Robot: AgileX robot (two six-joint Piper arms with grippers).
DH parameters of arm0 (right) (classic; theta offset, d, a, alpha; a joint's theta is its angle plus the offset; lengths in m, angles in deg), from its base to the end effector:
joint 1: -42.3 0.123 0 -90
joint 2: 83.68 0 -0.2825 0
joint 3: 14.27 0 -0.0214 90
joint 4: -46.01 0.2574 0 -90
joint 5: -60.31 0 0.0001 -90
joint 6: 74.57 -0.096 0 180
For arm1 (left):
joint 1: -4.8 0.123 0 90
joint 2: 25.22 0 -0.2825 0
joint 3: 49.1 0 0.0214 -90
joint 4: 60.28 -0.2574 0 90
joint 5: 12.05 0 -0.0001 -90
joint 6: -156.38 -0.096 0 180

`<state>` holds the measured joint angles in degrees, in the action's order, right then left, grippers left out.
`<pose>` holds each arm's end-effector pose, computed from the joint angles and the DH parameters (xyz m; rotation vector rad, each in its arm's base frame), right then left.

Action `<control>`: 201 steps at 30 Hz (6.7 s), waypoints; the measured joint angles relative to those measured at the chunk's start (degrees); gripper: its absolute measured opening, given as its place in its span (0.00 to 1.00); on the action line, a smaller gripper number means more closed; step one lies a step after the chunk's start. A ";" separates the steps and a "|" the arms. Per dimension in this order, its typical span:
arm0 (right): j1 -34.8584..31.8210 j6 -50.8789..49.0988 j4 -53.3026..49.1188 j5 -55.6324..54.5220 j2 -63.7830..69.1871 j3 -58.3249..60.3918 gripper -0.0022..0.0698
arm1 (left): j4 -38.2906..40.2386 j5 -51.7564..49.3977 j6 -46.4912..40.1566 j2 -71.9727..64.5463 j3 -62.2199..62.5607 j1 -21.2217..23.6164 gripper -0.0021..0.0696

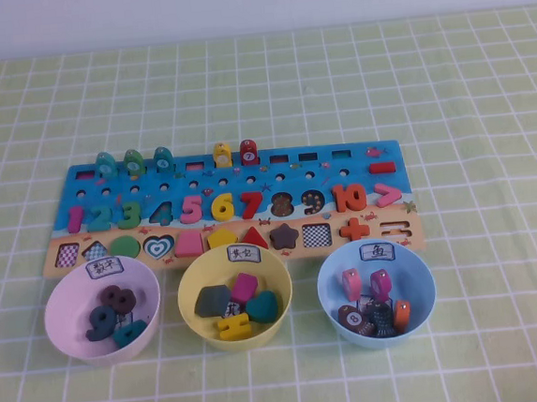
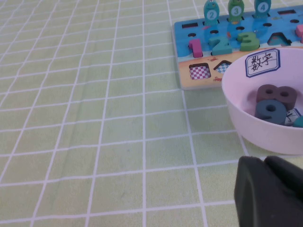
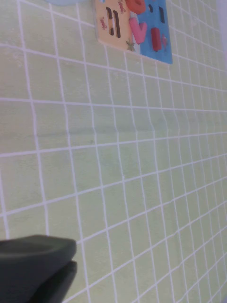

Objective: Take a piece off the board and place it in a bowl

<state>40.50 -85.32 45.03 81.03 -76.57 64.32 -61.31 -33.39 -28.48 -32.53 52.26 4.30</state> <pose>0.0667 -0.0027 0.1714 0.1925 1.8483 0.0917 0.0667 0.0000 0.1698 0.0987 1.8705 0.0701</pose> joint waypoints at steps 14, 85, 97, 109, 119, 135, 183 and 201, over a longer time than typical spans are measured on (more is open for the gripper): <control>0.00 0.00 0.00 0.00 0.00 0.00 0.01 | 0.00 0.00 0.00 0.00 0.00 0.00 0.02; 0.00 0.00 0.00 0.00 0.00 0.00 0.01 | 6.95 -49.52 -4.42 -62.68 68.77 -4.42 0.02; 0.00 0.00 0.00 0.00 0.00 0.00 0.01 | -2.24 -49.78 -0.70 -88.00 83.32 -15.23 0.02; 0.00 0.00 0.00 0.00 0.00 0.00 0.01 | 0.08 -49.32 -1.76 -107.67 97.00 -16.53 0.18; 0.00 0.00 0.00 0.00 0.00 0.00 0.01 | -1.59 -47.52 0.38 -116.39 99.21 -16.67 0.67; 0.00 0.00 0.00 0.00 0.00 0.00 0.01 | -0.57 -42.97 0.57 -120.21 99.53 -13.10 0.56; 0.00 0.00 0.00 0.04 0.00 0.00 0.01 | -1.11 -37.06 0.57 -122.52 99.87 -13.10 0.28; 0.00 0.00 0.00 0.13 0.00 0.00 0.01 | -0.88 -42.30 0.23 -111.19 97.82 -13.10 0.28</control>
<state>40.50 -85.32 45.03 81.16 -76.57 64.32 -62.19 -75.69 -28.25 -143.71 150.08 -8.80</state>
